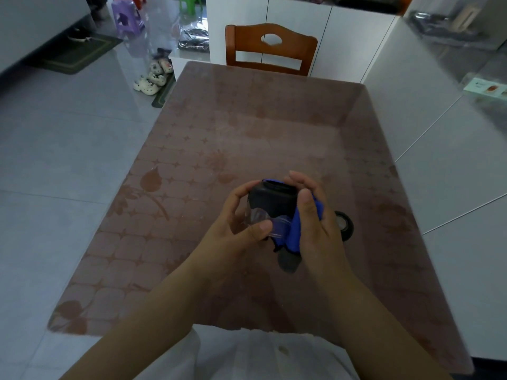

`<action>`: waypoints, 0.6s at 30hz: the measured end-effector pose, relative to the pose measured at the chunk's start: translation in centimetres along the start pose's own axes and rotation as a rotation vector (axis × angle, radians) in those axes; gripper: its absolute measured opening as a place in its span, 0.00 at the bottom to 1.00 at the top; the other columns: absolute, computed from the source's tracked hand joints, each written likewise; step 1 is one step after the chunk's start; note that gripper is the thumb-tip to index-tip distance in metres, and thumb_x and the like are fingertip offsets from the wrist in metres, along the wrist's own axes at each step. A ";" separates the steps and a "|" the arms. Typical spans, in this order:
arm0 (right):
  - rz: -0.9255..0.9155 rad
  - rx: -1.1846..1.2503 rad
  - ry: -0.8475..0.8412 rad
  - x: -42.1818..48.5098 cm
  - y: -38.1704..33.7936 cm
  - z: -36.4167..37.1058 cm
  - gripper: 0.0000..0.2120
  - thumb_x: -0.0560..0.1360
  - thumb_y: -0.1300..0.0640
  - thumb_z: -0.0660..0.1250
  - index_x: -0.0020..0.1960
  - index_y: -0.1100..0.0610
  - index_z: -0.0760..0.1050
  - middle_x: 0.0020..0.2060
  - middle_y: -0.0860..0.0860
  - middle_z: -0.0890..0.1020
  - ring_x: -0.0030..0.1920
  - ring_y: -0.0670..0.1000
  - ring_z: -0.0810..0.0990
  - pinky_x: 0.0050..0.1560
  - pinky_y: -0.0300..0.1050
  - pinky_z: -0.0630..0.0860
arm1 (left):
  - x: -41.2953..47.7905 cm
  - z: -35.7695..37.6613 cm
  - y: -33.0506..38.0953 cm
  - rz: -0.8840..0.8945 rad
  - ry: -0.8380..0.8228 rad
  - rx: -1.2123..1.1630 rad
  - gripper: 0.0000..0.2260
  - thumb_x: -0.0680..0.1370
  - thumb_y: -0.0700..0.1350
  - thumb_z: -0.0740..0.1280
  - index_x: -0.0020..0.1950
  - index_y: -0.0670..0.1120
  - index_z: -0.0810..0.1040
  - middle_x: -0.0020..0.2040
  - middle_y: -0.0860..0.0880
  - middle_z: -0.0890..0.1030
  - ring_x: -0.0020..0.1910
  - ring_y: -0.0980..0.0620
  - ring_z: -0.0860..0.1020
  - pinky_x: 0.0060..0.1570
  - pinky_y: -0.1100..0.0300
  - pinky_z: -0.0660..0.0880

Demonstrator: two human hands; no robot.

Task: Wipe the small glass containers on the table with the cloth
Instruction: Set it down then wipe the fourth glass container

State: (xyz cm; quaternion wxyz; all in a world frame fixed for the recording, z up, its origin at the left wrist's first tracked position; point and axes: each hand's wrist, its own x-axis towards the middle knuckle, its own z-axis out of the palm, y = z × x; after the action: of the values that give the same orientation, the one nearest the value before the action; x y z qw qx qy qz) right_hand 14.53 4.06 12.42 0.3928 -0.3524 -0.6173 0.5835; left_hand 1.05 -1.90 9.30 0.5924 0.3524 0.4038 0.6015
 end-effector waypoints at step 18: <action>0.022 -0.053 -0.034 -0.4 0.0 -0.8 0.17 0.75 0.48 0.63 0.62 0.52 0.70 0.55 0.44 0.77 0.48 0.36 0.80 0.45 0.29 0.76 | -0.2 -0.2 -0.4 -0.033 0.048 0.020 0.38 0.63 0.55 0.78 0.67 0.48 0.65 0.59 0.46 0.80 0.58 0.48 0.80 0.53 0.60 0.77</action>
State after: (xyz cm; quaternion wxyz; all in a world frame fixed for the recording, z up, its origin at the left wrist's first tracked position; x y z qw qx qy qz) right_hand 15.37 4.05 12.40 0.3666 -0.3594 -0.6351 0.5771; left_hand 1.05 -2.13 8.87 0.5890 0.3370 0.4297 0.5957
